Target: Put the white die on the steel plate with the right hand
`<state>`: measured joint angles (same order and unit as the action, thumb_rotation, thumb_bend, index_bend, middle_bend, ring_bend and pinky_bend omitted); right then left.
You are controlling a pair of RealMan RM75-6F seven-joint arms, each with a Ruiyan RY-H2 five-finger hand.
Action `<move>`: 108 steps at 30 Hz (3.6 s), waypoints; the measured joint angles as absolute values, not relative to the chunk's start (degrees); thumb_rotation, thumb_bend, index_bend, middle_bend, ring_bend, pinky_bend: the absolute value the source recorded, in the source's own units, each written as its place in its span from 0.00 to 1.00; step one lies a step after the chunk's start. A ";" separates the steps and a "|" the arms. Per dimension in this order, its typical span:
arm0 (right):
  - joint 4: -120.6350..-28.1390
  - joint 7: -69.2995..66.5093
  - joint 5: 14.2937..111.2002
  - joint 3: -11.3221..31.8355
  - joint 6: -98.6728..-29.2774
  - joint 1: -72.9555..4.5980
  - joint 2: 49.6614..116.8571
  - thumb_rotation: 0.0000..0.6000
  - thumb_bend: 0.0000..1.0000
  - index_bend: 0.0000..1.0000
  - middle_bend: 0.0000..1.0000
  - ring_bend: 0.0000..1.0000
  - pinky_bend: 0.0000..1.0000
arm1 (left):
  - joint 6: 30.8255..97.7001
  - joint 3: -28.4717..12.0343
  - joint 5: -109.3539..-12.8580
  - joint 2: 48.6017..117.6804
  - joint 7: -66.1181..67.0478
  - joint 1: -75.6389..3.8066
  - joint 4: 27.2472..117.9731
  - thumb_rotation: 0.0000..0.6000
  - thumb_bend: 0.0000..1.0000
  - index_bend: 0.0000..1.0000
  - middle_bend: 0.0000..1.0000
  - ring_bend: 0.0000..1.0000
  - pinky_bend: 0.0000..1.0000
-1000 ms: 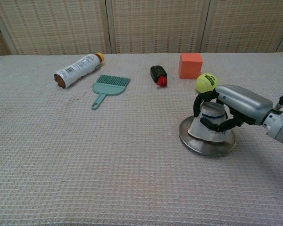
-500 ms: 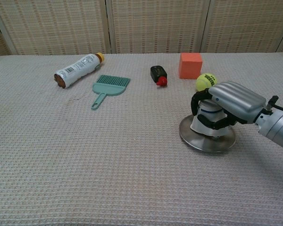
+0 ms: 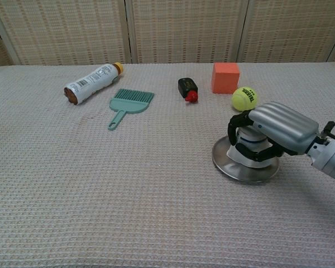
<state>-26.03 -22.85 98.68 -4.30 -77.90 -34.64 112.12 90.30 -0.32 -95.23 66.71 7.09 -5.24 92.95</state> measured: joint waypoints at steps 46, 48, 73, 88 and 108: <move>-17.28 -36.91 96.75 -4.74 -76.42 -33.40 115.67 1.00 0.37 0.56 0.57 0.42 0.59 | 90.53 -0.53 -95.17 67.03 8.64 -5.04 92.95 1.00 0.39 0.38 0.43 0.40 0.59; -19.34 -39.75 97.02 -5.12 -76.63 -33.25 115.19 1.00 0.37 0.56 0.57 0.42 0.59 | 90.58 -0.51 -95.21 67.02 8.63 -5.02 92.96 1.00 0.39 0.38 0.43 0.40 0.59; -11.51 -30.25 96.33 -4.24 -77.68 -34.29 116.01 1.00 0.37 0.56 0.57 0.42 0.59 | 90.39 -0.51 -95.21 67.12 9.03 -5.07 92.94 1.00 0.39 0.38 0.43 0.40 0.59; -16.18 -38.56 97.40 -5.32 -80.42 -33.59 115.44 1.00 0.37 0.56 0.57 0.42 0.59 | 90.34 -0.56 -95.09 67.14 9.02 -5.07 92.95 1.00 0.39 0.38 0.43 0.40 0.59; -13.90 -39.33 96.77 -4.95 -81.48 -33.26 115.94 1.00 0.37 0.56 0.57 0.42 0.59 | 90.38 -0.47 -95.15 67.04 9.27 -4.99 93.02 1.00 0.39 0.38 0.43 0.40 0.59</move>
